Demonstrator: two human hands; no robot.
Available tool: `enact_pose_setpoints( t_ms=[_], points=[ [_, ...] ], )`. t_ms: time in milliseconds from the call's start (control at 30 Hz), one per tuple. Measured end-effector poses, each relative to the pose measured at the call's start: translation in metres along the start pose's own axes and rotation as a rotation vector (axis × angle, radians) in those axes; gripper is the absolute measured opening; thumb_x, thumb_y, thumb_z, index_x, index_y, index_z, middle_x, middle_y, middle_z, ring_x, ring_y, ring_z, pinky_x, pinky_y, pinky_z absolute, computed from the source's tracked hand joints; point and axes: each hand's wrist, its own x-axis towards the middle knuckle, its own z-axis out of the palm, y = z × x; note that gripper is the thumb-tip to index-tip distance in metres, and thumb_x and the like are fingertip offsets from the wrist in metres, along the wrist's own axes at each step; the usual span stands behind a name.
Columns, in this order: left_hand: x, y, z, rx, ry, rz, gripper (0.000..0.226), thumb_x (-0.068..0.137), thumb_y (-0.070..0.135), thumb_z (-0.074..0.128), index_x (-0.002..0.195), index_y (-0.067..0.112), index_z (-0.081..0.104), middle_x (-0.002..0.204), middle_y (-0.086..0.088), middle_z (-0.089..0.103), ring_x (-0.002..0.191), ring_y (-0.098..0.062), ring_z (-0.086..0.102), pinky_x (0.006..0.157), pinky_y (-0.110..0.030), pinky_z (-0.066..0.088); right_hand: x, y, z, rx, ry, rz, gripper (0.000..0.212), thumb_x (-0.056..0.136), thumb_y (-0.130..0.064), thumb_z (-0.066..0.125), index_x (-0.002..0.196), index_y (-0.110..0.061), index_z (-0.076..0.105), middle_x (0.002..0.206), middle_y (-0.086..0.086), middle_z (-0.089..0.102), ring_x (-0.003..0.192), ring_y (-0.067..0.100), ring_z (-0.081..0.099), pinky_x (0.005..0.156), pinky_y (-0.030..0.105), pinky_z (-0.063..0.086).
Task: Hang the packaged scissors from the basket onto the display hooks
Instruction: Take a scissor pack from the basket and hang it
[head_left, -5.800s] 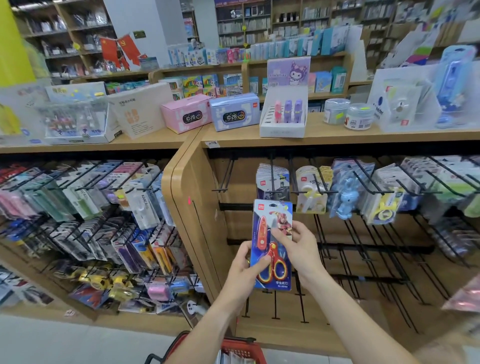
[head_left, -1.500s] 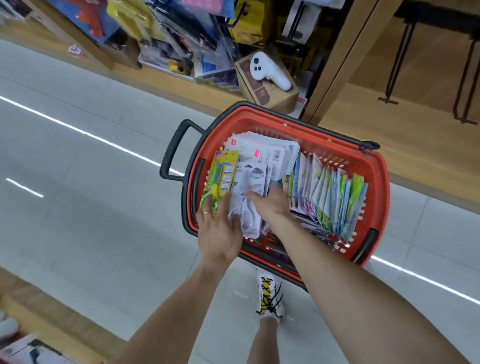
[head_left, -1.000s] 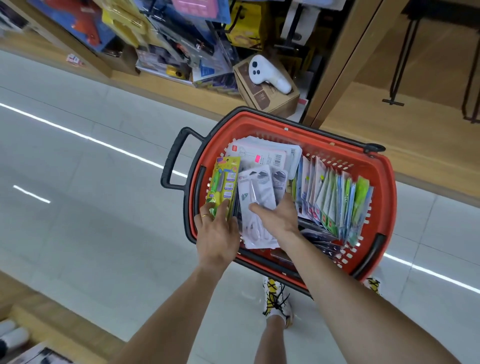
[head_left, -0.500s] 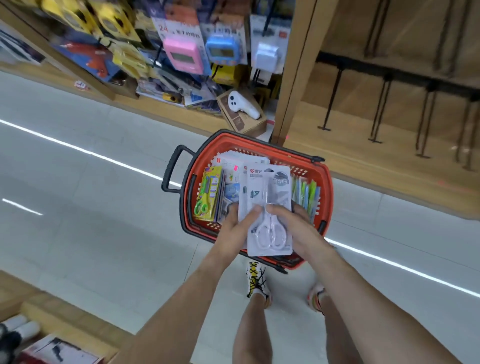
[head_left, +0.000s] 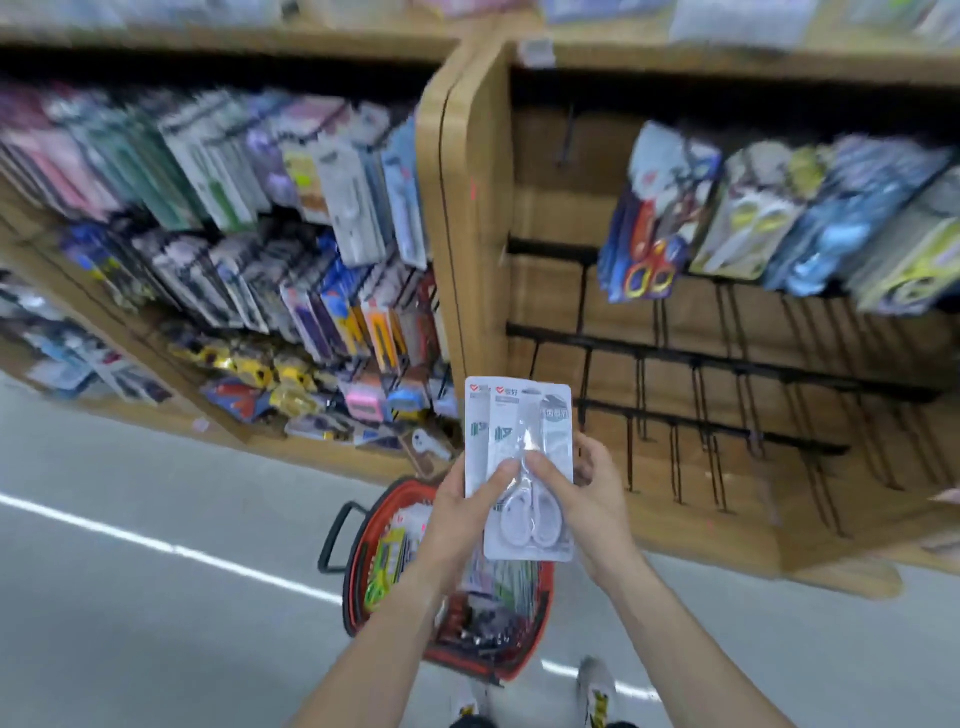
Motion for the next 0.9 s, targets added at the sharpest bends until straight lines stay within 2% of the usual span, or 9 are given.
enact_pose_setpoints(
  t_ms=[167,267,367,433,500,600,667,800,900],
  points=[
    [-0.003,0.071,0.032,-0.04,-0.004,0.053,0.046,0.098,0.042,0.068,0.138,0.021,0.066,0.128,-0.005,0.076,0.118,-0.028,0.073,0.107,-0.054,0.054,-0.006,-0.078,-0.021,0.028,0.044,-0.123,0.042,0.086,-0.019,0.085,0.118,-0.009,0.06,0.105,0.006,0.078,0.086,0.015,0.078,0.063,0.024,0.058],
    [0.0,0.099,0.041,-0.038,-0.004,0.111,0.048,0.096,0.049,0.068,0.138,0.025,0.066,0.129,-0.003,0.075,0.117,-0.028,0.073,0.105,-0.056,0.054,-0.001,-0.11,-0.03,0.059,0.039,-0.175,0.04,0.088,-0.018,0.083,0.118,-0.009,0.058,0.103,0.006,0.078,0.084,0.018,0.078,0.062,0.028,0.06],
    [-0.002,0.119,0.047,-0.012,0.002,0.225,0.03,0.103,0.04,0.062,0.13,0.03,0.069,0.125,0.0,0.077,0.113,-0.024,0.075,0.096,-0.049,0.06,0.008,-0.131,-0.033,0.059,0.021,-0.201,0.04,0.087,-0.02,0.084,0.117,-0.013,0.057,0.104,0.007,0.078,0.086,0.02,0.078,0.068,0.036,0.063],
    [-0.005,0.127,0.046,-0.009,0.003,0.269,0.028,0.105,0.038,0.059,0.13,0.031,0.069,0.125,0.002,0.077,0.112,-0.022,0.075,0.089,-0.043,0.063,0.019,-0.141,-0.031,0.059,-0.008,-0.208,0.044,0.086,-0.022,0.085,0.118,-0.015,0.056,0.102,0.006,0.079,0.088,0.022,0.079,0.073,0.042,0.064],
    [-0.006,0.129,0.04,-0.002,0.047,0.295,0.031,0.105,0.04,0.058,0.133,0.03,0.067,0.126,0.006,0.077,0.114,-0.014,0.074,0.09,-0.034,0.061,0.032,-0.149,-0.026,0.056,-0.029,-0.218,0.047,0.085,-0.024,0.086,0.121,-0.016,0.057,0.105,0.005,0.079,0.091,0.022,0.078,0.08,0.046,0.064],
    [-0.007,0.13,0.023,-0.003,0.157,0.289,0.032,0.101,0.046,0.061,0.13,0.033,0.068,0.114,0.02,0.078,0.102,0.004,0.073,0.081,-0.018,0.054,0.055,-0.161,-0.014,0.039,-0.036,-0.258,0.042,0.086,-0.023,0.085,0.118,-0.019,0.057,0.108,0.003,0.077,0.092,0.017,0.077,0.076,0.037,0.063],
    [-0.006,0.13,0.011,-0.012,0.219,0.266,0.035,0.098,0.048,0.065,0.128,0.031,0.07,0.109,0.02,0.079,0.096,0.005,0.073,0.077,-0.018,0.053,0.071,-0.169,-0.004,0.022,-0.034,-0.286,0.04,0.087,-0.022,0.084,0.116,-0.022,0.056,0.111,0.001,0.076,0.094,0.016,0.077,0.077,0.037,0.063],
    [0.0,0.125,-0.009,-0.054,0.288,0.244,0.037,0.096,0.046,0.068,0.128,0.028,0.071,0.112,0.013,0.08,0.098,-0.001,0.075,0.072,-0.016,0.056,0.097,-0.175,0.01,-0.003,-0.025,-0.323,0.041,0.089,-0.021,0.082,0.118,-0.024,0.053,0.116,-0.001,0.072,0.102,0.017,0.074,0.087,0.041,0.063],
    [0.005,0.126,-0.013,-0.059,0.291,0.245,0.045,0.091,0.052,0.07,0.129,0.03,0.071,0.118,0.011,0.078,0.108,-0.008,0.074,0.086,-0.029,0.057,0.11,-0.175,0.017,-0.008,-0.015,-0.328,0.044,0.09,-0.021,0.081,0.123,-0.022,0.052,0.117,-0.002,0.071,0.103,0.015,0.073,0.086,0.038,0.063]
  ],
)
